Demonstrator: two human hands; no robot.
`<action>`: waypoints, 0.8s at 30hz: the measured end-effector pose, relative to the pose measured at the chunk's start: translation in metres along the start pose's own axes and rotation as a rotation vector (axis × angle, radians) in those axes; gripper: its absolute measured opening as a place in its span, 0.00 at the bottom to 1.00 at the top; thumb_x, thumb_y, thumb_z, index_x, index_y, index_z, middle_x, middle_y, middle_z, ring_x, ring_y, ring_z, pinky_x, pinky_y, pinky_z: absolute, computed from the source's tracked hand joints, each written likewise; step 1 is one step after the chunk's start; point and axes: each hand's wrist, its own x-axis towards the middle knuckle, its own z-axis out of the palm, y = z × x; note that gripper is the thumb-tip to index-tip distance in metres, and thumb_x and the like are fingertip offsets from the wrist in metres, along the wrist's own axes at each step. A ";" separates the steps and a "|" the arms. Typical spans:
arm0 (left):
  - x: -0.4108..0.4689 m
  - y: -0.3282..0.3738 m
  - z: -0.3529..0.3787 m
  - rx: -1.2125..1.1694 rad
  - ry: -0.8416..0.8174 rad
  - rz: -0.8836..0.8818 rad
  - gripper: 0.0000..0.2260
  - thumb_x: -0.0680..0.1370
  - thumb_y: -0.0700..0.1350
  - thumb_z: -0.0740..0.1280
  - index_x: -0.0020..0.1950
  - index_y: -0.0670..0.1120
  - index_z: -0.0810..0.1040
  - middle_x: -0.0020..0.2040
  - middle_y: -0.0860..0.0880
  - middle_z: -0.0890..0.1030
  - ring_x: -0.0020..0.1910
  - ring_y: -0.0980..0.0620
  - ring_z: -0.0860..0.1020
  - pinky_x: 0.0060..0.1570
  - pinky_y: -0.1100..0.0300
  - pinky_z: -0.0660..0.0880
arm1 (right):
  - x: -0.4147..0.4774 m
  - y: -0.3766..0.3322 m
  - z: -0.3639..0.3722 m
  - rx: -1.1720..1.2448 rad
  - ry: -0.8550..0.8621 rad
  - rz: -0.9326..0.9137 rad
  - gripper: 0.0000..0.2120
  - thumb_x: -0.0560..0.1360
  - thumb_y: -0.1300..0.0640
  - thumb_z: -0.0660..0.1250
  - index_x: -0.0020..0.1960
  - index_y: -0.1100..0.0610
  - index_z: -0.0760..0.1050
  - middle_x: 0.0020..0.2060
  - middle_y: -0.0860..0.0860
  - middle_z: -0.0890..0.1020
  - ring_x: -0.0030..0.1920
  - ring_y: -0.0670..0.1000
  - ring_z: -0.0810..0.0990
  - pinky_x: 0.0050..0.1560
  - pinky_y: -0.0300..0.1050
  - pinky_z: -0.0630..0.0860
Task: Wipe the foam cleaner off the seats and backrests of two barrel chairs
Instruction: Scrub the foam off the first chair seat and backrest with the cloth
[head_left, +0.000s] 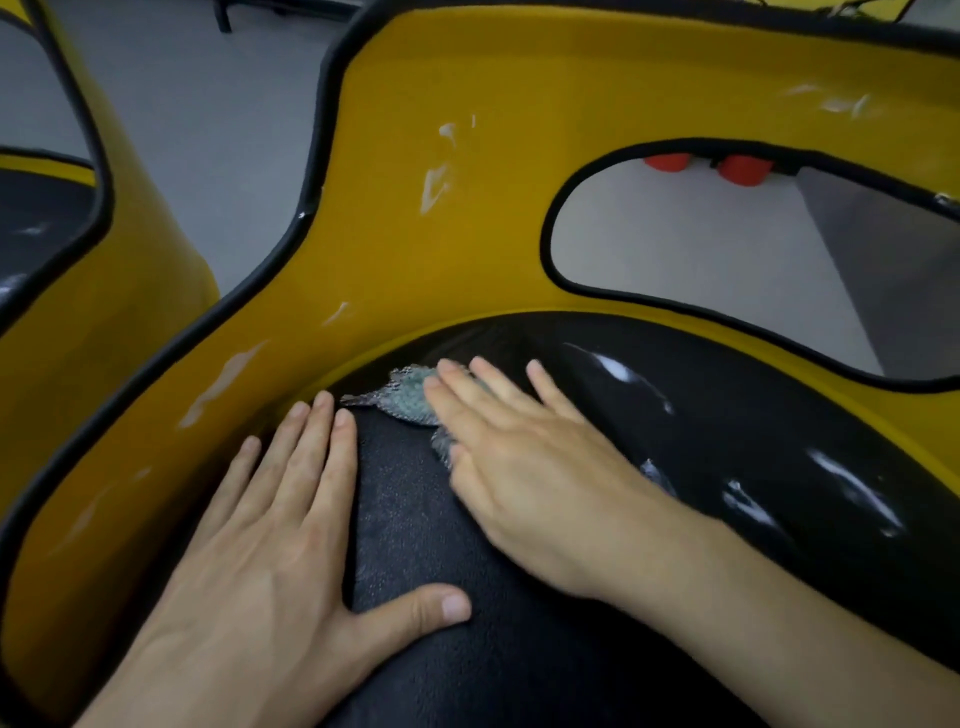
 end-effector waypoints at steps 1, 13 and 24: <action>0.000 0.000 0.000 0.003 0.009 0.001 0.58 0.69 0.83 0.51 0.78 0.35 0.65 0.77 0.38 0.65 0.77 0.47 0.58 0.73 0.55 0.49 | 0.003 0.010 -0.003 -0.021 -0.022 0.040 0.30 0.82 0.47 0.40 0.82 0.52 0.45 0.82 0.47 0.47 0.81 0.48 0.43 0.80 0.55 0.40; -0.004 0.001 0.001 0.037 0.038 -0.012 0.57 0.70 0.83 0.51 0.78 0.36 0.66 0.77 0.38 0.66 0.75 0.38 0.65 0.70 0.50 0.56 | -0.032 -0.019 0.008 -0.005 0.079 -0.005 0.32 0.79 0.48 0.44 0.81 0.59 0.56 0.80 0.52 0.59 0.80 0.51 0.54 0.79 0.54 0.55; -0.003 0.000 0.003 0.021 0.050 -0.004 0.57 0.69 0.84 0.50 0.79 0.38 0.65 0.79 0.40 0.64 0.77 0.38 0.63 0.72 0.48 0.53 | 0.047 0.005 0.000 -0.021 0.082 0.209 0.29 0.85 0.48 0.43 0.82 0.58 0.47 0.82 0.54 0.50 0.81 0.53 0.46 0.79 0.59 0.45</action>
